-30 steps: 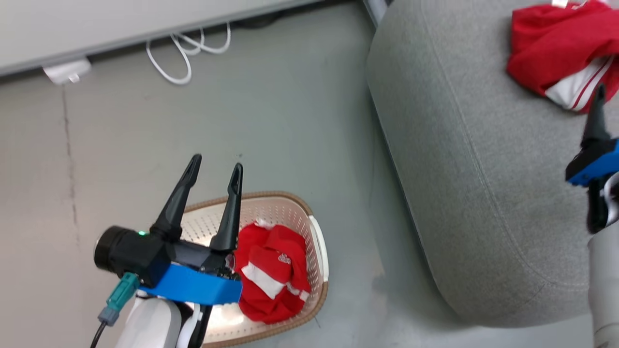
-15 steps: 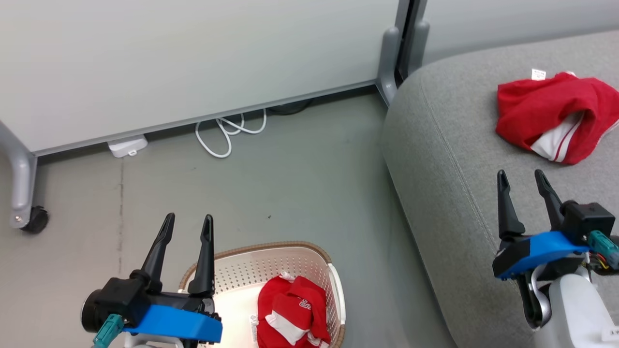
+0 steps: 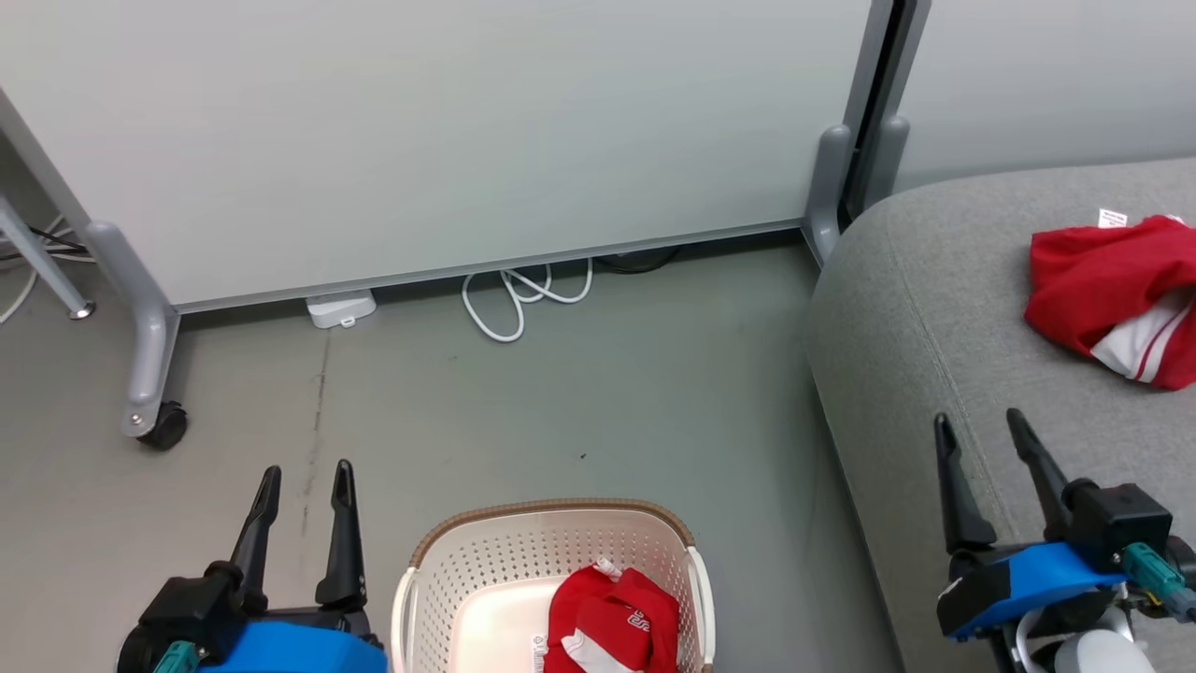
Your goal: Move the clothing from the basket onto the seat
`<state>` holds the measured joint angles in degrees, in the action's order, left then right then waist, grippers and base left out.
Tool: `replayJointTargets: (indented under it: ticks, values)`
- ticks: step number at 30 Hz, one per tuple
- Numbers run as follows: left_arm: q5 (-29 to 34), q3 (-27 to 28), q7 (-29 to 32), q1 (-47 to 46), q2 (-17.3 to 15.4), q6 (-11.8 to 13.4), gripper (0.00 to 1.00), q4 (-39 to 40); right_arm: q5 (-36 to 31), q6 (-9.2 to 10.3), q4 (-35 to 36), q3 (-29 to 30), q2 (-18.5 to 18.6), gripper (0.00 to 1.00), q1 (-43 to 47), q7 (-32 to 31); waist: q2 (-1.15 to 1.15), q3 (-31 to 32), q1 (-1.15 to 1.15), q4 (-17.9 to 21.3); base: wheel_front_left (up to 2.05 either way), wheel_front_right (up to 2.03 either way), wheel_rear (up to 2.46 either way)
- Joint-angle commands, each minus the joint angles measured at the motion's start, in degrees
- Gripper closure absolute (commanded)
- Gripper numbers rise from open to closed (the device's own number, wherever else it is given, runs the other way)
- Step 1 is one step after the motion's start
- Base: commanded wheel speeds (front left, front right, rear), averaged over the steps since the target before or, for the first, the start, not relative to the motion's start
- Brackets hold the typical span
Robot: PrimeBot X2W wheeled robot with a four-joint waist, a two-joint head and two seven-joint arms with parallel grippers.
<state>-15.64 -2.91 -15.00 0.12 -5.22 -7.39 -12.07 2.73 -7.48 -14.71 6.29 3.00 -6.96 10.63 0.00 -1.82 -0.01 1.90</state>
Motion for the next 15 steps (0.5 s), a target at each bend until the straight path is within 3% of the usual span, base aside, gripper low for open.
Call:
replayJointTargets:
  ticks: [1, 15]
  values:
    - [0.3, 0.39, -0.27, 0.67, 0.05, -0.11, 0.0, -0.22, 0.89, -0.03, 0.54, -0.33, -0.12, 0.0, 1.32, -0.27, 0.0, 0.49, 0.01, -0.63, 0.0, 0.0, 0.0]
    - [0.76, 2.09, -0.28, 1.54, -0.31, -0.12, 0.0, -1.54, 1.36, -0.03, 3.69, -2.97, -0.14, 0.0, 3.92, -1.78, 0.0, 0.56, 0.01, -2.4, 0.0, 0.0, 0.0]
